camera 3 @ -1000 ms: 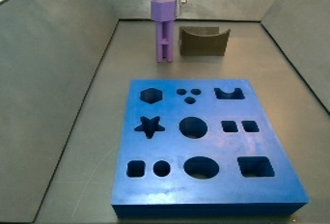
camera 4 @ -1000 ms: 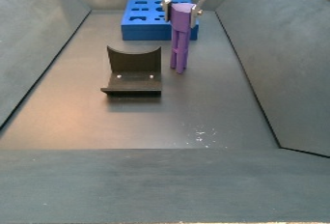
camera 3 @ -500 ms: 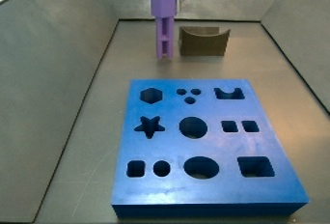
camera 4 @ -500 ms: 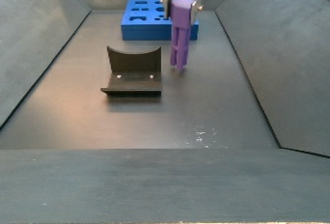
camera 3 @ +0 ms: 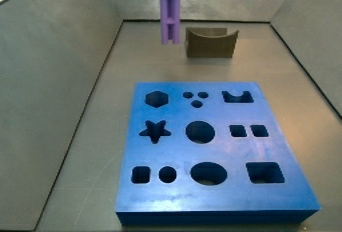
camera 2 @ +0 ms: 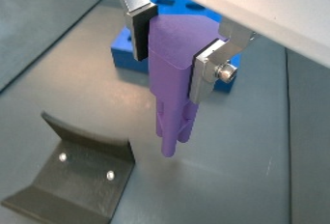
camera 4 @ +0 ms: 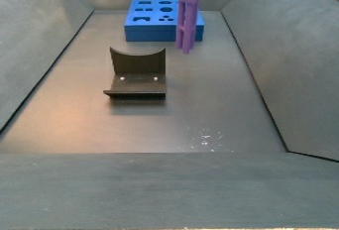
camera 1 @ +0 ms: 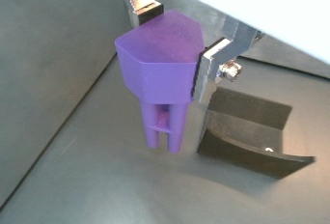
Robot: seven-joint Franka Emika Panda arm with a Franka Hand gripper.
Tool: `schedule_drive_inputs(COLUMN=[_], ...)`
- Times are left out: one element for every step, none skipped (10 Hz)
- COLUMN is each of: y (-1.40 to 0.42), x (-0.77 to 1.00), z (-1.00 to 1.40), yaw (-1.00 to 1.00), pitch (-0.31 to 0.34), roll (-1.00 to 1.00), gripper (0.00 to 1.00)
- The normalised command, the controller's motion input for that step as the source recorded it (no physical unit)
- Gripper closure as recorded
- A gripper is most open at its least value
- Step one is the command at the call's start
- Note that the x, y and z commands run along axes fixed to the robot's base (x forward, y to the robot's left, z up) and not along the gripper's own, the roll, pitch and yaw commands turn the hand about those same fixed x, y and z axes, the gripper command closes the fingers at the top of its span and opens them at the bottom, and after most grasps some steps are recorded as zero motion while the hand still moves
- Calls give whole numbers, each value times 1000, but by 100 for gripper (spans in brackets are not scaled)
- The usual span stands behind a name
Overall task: Pick up the 3 prong object. Move up. Move to above the board. Insert the 3 prong object.
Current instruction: Move to above the board.
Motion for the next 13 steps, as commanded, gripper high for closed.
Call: schedule_drive_inputs(y=[-206,-191,-176,-151,-127,-115,-69,-45,-28,-23,-1000,-1000,-1000], x=[195,186,156,135,106,91,56,39,25,22,-141,-140,-140], z=[1000,1000,1000,1000,1000,962,748,590,375,270,163,152,166], yaw=[108,83,51,33,22,20,21,22,24,24,1000,1000,1000], pitch=[235,207,145,108,77,72,76,81,85,83,108,105,106], roll=[-17,-17,-18,-19,-22,-25,-32,-38,-45,-48,62,84,142], gripper=[100,100,100,100,100,100,100,100,100,100,100,100,100])
